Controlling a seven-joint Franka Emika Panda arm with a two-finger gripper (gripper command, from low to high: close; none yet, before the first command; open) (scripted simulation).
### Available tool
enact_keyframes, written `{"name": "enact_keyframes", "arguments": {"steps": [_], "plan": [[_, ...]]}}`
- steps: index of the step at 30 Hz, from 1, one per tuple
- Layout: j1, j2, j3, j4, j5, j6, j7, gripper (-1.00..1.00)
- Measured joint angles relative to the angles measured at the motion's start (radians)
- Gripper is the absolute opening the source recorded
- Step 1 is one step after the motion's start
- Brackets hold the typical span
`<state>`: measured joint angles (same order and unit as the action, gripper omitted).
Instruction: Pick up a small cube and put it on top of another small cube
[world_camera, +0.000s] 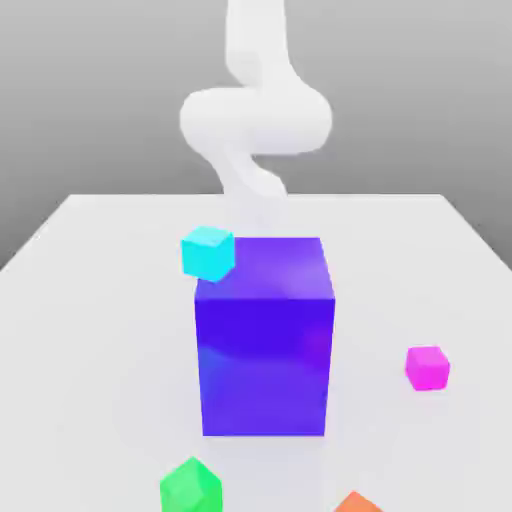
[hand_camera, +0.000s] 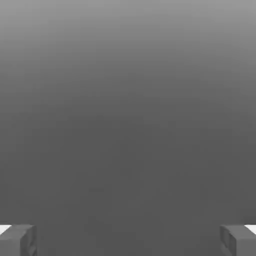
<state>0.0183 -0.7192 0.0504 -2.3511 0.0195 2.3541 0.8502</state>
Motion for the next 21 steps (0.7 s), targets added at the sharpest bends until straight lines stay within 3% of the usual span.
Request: {"name": "enact_keyframes", "arguments": {"steps": [14,19,21], "plan": [[0.129,0.513,0.357,-0.310,0.029,0.341,0.382,0.00],[0.188,0.705,0.455,-0.419,-0.061,0.460,0.586,0.00],[0.234,0.784,0.432,-0.441,-0.149,0.508,0.687,0.00]]}}
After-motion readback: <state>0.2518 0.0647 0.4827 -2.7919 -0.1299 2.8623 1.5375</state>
